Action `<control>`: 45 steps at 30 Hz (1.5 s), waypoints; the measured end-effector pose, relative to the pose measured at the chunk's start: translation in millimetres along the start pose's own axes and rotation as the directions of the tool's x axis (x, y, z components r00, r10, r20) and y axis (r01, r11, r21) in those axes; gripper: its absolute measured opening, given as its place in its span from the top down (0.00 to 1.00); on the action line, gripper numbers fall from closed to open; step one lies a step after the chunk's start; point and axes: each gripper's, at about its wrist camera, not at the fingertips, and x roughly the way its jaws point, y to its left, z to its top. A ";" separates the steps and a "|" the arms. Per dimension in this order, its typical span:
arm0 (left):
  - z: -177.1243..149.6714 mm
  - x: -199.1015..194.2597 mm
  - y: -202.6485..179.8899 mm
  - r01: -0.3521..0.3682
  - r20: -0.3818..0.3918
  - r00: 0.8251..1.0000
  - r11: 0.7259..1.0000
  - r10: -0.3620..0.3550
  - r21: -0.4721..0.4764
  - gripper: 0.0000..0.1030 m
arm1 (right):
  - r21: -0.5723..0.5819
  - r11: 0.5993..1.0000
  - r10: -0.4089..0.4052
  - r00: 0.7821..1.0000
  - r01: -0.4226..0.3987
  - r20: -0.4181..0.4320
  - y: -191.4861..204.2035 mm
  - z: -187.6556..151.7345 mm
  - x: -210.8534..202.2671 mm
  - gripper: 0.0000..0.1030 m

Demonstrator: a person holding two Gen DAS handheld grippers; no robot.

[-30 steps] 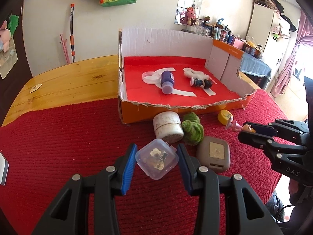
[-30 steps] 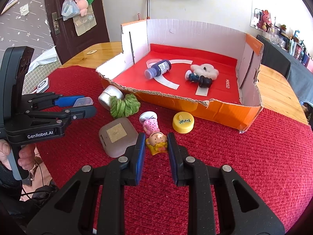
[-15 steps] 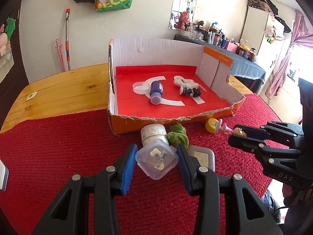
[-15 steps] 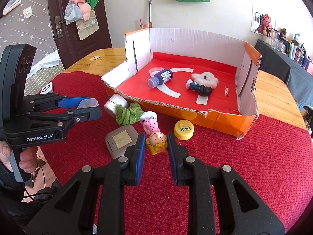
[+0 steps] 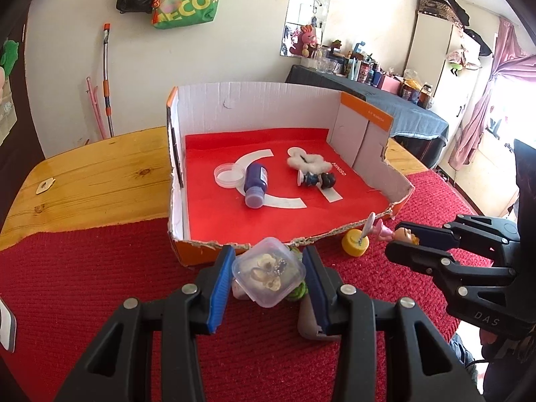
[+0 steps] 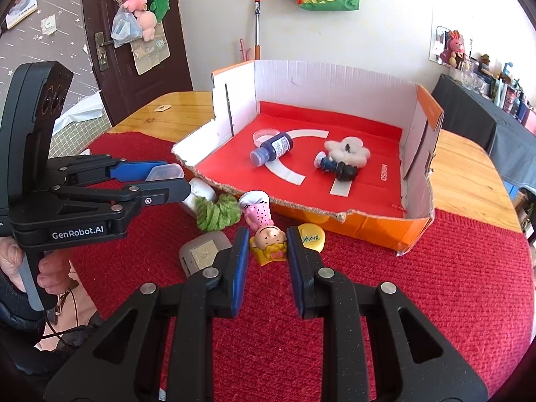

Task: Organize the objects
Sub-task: 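Carry the clear plastic box and pink-haired doll into the box with both tools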

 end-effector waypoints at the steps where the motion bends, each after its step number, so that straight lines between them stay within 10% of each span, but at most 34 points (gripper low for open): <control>1: 2.7 1.0 -0.2 -0.002 0.000 1.000 1.000 0.002 0.003 0.57 | -0.002 1.000 -0.002 1.000 0.002 0.003 -0.7 1.8 -0.7 0.79; 45: 44.6 78.2 6.0 0.037 -0.175 0.984 0.998 -0.028 0.044 0.57 | -0.019 0.999 -0.037 0.993 0.035 -0.108 -37.2 48.7 54.2 0.79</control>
